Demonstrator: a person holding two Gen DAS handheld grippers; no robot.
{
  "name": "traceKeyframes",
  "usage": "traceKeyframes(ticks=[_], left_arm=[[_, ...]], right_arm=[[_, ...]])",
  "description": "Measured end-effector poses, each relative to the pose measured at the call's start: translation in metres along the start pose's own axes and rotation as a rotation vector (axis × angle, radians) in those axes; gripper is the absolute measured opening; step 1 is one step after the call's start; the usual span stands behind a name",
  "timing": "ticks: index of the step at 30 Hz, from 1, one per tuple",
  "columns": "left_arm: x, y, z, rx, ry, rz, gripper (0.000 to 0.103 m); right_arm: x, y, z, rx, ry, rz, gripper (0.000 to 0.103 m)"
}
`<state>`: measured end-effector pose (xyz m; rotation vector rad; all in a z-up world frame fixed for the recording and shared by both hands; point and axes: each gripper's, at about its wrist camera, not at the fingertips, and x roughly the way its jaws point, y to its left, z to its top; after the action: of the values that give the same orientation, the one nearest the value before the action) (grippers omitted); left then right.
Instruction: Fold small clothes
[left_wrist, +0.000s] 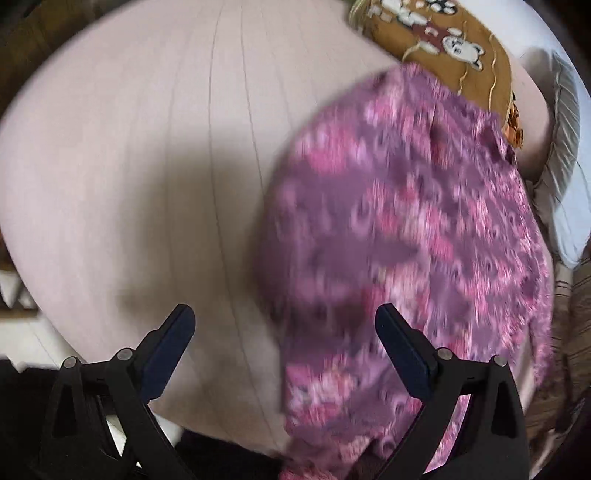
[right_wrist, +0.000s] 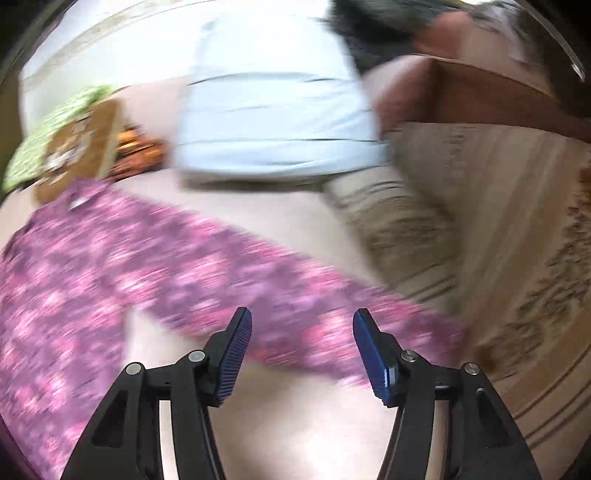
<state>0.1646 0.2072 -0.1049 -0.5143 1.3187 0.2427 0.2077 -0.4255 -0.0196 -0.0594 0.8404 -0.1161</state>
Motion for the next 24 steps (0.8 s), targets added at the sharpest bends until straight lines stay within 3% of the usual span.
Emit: traceKeyframes(ticks=[1, 3, 5, 6, 10, 13, 16, 19, 22, 24], left_arm=[[0.003, 0.001, -0.007, -0.019, 0.012, -0.027, 0.096], [0.001, -0.004, -0.010, -0.017, -0.030, -0.001, 0.080], [-0.008, -0.013, -0.006, 0.013, -0.060, -0.042, 0.007], [-0.010, -0.016, -0.003, 0.012, -0.057, -0.052, 0.005], [-0.034, -0.015, 0.021, 0.012, -0.173, 0.019, 0.001], [-0.052, 0.014, 0.043, -0.006, -0.255, 0.085, 0.001], [-0.063, 0.040, 0.075, -0.059, -0.312, 0.170, 0.001], [-0.076, 0.074, 0.116, -0.125, -0.391, 0.330, 0.000], [-0.086, 0.106, 0.149, -0.176, -0.420, 0.430, 0.001], [-0.090, 0.120, 0.156, -0.182, -0.391, 0.418, 0.002]], right_arm=[[-0.001, 0.013, -0.002, -0.007, 0.005, 0.029, 0.059], [-0.006, 0.039, -0.006, -0.024, 0.011, 0.086, 0.059], [-0.009, 0.058, -0.005, -0.047, 0.008, 0.110, 0.059], [-0.013, 0.067, -0.005, -0.058, 0.004, 0.117, 0.059], [-0.028, 0.089, -0.003, -0.062, -0.018, 0.164, 0.059], [-0.033, 0.097, 0.002, -0.033, -0.010, 0.205, 0.059], [-0.031, 0.115, 0.005, -0.028, 0.006, 0.243, 0.059], [-0.026, 0.143, 0.007, -0.044, 0.036, 0.282, 0.059], [-0.021, 0.181, 0.012, -0.080, 0.062, 0.330, 0.059], [-0.019, 0.211, 0.018, -0.115, 0.073, 0.367, 0.059]])
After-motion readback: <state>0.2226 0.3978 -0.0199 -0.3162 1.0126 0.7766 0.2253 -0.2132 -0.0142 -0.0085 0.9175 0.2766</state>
